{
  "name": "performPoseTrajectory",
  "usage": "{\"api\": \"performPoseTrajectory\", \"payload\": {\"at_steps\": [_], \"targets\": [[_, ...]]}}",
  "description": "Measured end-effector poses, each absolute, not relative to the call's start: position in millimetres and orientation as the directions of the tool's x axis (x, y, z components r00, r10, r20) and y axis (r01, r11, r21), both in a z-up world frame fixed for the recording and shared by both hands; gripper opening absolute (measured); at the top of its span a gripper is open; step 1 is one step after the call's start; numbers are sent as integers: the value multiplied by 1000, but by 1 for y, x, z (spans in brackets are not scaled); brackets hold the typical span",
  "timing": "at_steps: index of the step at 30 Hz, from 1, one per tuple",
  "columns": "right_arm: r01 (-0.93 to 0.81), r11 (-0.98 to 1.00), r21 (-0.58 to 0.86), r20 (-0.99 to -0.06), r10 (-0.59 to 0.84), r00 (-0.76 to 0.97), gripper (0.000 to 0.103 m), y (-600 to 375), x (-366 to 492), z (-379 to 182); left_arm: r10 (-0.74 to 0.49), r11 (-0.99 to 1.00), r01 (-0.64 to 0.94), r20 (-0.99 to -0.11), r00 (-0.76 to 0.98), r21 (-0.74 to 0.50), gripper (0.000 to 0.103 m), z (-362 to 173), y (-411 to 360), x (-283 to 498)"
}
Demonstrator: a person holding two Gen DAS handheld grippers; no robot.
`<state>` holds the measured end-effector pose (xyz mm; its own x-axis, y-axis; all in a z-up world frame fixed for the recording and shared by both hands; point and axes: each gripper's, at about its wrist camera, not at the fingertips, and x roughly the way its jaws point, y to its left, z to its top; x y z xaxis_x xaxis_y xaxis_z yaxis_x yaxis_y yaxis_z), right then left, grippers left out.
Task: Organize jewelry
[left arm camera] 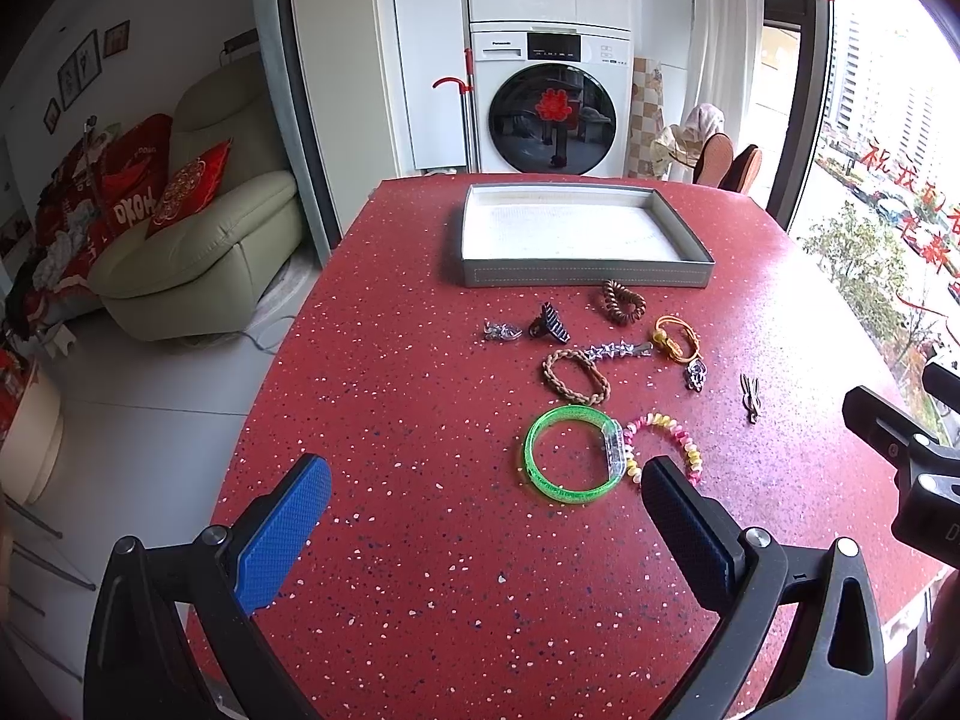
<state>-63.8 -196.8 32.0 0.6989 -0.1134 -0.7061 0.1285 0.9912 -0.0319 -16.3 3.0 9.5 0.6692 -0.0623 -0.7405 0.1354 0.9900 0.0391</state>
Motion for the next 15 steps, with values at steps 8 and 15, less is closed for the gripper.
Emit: {"api": "performPoseTrajectory", "payload": {"at_steps": [8,15], "targets": [[126,991,-33,-713,-112,693,103,-200,-63,27,-59,990,135,-743,667,42,103,7,2,-15],[126,991,-35,-719,-112,686,103,-200,-61,25,-57,990,136,-747,662,44,103,5,-1,-13]]}}
